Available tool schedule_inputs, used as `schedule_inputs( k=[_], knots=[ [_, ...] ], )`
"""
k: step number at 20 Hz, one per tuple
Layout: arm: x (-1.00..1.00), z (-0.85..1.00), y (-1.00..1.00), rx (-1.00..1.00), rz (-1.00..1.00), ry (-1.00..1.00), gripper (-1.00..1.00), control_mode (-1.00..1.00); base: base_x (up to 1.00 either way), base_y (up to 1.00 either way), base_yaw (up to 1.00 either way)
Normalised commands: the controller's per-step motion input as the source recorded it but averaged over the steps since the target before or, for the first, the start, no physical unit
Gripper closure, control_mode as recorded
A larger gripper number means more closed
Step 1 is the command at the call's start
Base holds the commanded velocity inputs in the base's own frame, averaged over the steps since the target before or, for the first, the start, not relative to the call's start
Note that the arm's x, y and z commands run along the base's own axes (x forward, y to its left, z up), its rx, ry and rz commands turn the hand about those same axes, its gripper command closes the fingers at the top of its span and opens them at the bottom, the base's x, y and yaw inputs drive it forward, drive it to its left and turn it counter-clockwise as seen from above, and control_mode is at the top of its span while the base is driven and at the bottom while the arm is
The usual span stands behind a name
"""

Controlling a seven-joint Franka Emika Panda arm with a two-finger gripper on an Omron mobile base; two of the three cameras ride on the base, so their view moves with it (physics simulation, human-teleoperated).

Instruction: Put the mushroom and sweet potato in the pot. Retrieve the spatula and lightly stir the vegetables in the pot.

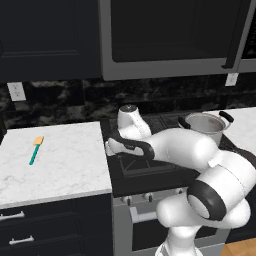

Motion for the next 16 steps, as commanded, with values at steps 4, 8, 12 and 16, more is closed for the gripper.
schedule_inputs(
  k=[4, 8, 12, 16],
  knots=[
    [0.00, 0.75, -1.00, 0.00, -0.19, 0.04, 1.00, -1.00, 0.00, 0.00, 0.00],
    [0.00, 0.57, -1.00, 0.00, -0.24, 0.12, 1.00, -1.00, 0.00, 0.00, 0.00],
    [0.00, 0.26, -1.00, 0.01, -0.28, 0.04, 1.00, -1.00, 0.00, 0.00, 0.00],
    [0.00, 0.20, -1.00, 0.02, -0.28, 0.00, 1.00, -1.00, 0.00, 0.00, 0.00]
  ],
)
